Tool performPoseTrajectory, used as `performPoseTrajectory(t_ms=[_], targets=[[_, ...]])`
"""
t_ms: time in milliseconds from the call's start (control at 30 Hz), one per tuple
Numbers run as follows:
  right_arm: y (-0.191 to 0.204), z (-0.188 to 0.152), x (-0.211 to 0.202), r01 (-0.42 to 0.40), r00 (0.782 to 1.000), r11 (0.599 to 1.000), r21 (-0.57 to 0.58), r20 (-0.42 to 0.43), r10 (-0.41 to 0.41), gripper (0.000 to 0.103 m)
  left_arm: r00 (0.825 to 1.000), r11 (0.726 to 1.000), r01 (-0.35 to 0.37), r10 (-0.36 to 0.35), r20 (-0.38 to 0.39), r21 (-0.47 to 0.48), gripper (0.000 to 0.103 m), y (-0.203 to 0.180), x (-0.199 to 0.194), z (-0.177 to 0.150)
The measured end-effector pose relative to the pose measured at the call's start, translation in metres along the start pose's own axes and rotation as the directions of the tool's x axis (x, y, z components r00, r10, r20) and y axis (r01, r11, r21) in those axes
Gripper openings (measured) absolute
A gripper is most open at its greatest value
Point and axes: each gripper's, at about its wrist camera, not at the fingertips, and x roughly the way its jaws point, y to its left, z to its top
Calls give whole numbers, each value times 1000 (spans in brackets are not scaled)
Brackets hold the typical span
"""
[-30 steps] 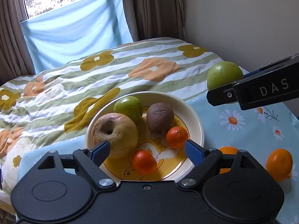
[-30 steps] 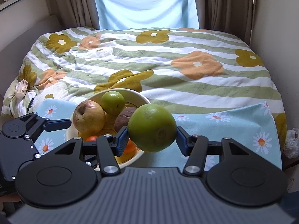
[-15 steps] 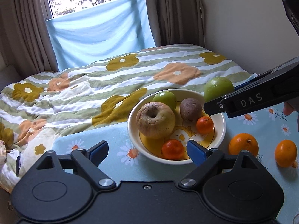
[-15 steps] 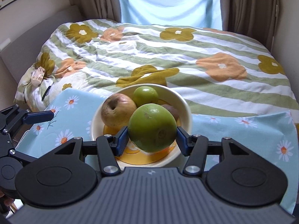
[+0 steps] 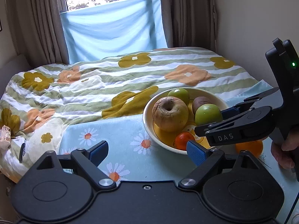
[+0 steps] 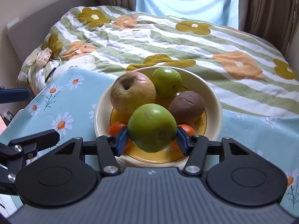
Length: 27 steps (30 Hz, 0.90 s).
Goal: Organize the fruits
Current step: 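Lower the green apple into the bowl and open the right gripper, then withdraw both grippers from the bowl toward the remaining fruit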
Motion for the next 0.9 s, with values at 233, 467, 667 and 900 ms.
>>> performPoseTrajectory(t_ms=[233, 467, 667, 900], targets=[[4, -1, -5, 22, 997, 1000, -6, 67, -22, 103, 1000, 1000, 0, 0, -11, -17, 93, -1, 0, -4], [-6, -3, -27, 30, 996, 998, 56, 87, -35, 103, 1000, 998, 7, -8, -9, -70, 93, -1, -15, -4], [-4, -3, -62, 44, 992, 997, 56, 112, -50, 103, 1000, 997, -12, 14, 18, -80, 93, -9, -41, 1], [0, -3, -120, 70, 985, 996, 63, 152, -79, 103, 996, 994, -24, 33, 79, -106, 94, -19, -84, 8]])
